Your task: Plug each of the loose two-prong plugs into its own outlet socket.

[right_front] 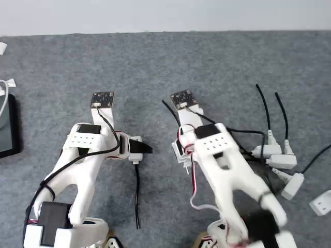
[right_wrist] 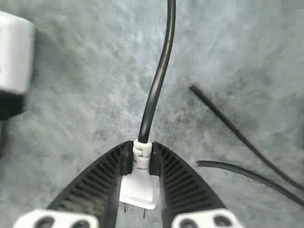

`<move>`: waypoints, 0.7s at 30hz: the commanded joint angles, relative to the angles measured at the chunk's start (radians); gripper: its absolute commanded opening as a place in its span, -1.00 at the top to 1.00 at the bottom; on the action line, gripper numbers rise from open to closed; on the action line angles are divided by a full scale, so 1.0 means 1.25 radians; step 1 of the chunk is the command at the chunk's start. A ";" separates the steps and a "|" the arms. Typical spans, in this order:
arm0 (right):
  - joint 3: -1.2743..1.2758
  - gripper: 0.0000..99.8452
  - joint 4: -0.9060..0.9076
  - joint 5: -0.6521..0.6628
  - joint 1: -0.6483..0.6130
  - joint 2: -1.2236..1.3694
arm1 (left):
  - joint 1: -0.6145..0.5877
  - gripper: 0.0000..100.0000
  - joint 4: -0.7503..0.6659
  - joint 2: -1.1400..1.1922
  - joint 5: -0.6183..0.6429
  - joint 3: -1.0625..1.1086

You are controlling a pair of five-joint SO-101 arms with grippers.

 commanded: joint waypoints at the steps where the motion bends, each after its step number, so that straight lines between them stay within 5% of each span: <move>1: -0.039 0.98 0.050 0.034 -0.020 -0.166 | 0.006 0.26 -0.025 0.031 -0.011 -0.053; 9: -0.042 0.98 0.079 0.032 -0.182 -0.377 | -0.001 0.87 0.016 0.200 -0.117 -0.202; 14: -0.039 0.98 0.075 0.034 -0.292 -0.428 | 0.000 0.91 0.018 0.205 -0.145 -0.211; 21: -0.039 0.98 0.075 0.036 -0.304 -0.392 | 0.014 0.90 0.017 0.178 -0.174 -0.204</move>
